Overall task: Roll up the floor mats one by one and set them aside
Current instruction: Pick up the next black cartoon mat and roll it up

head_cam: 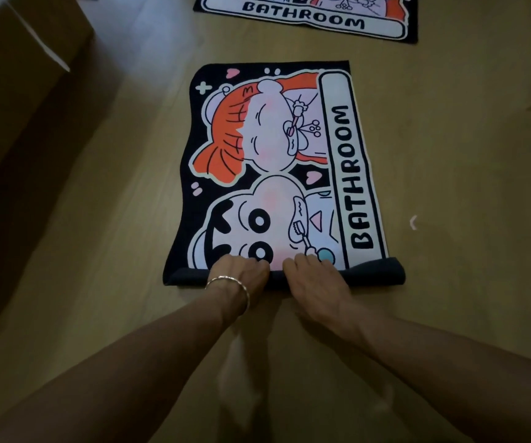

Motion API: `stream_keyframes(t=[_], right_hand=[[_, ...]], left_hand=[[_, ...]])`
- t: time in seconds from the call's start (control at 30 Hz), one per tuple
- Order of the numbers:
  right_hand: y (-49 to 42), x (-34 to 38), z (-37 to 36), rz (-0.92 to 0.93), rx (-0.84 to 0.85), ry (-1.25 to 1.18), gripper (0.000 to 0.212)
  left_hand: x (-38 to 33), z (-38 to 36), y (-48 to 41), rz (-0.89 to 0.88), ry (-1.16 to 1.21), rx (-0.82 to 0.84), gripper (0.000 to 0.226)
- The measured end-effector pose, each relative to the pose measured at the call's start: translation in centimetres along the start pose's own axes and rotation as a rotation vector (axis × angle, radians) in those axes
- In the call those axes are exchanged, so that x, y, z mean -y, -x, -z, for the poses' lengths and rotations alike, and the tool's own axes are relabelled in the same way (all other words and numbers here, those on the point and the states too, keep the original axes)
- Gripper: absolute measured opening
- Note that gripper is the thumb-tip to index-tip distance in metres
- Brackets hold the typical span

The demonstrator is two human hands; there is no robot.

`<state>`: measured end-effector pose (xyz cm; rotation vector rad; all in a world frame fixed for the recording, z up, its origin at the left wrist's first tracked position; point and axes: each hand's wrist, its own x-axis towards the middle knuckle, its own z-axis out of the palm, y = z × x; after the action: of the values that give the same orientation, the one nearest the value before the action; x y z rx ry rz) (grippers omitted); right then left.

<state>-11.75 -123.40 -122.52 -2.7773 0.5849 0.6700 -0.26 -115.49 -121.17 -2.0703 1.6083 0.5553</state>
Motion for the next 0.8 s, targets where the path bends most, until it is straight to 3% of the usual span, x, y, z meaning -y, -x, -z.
stream_keyframes(t=[0.17, 0.27, 0.47, 0.57, 0.73, 0.8], right_hand=[[-0.8, 0.0, 0.4, -0.122, 0.17, -0.156, 0.035], [-1.3, 0.0, 1.2, -0.103, 0.208, -0.12, 0.032], [-1.2, 0.4, 1.0, 0.013, 0.021, -0.085, 0.028], [-1.5, 0.1, 0.7, 0.031, -0.046, -0.046, 0.03], [-2.4, -0.3, 0.6, -0.08, 0.162, -0.255, 0.006], [-2.5, -0.4, 0.7, -0.069, 0.188, -0.273, 0.007]], left_hand=[[-0.6, -1.0, 0.0, -0.018, 0.006, -0.116, 0.039], [-0.7, -1.3, -0.3, 0.022, 0.047, -0.08, 0.03], [0.4, -0.2, -1.0, 0.074, 0.086, 0.067, 0.02], [1.2, 0.0, -1.1, 0.052, 0.119, 0.041, 0.019], [0.9, -1.0, -0.2, -0.103, 0.054, -0.115, 0.031], [0.8, -1.0, -0.4, -0.082, 0.044, -0.088, 0.022]])
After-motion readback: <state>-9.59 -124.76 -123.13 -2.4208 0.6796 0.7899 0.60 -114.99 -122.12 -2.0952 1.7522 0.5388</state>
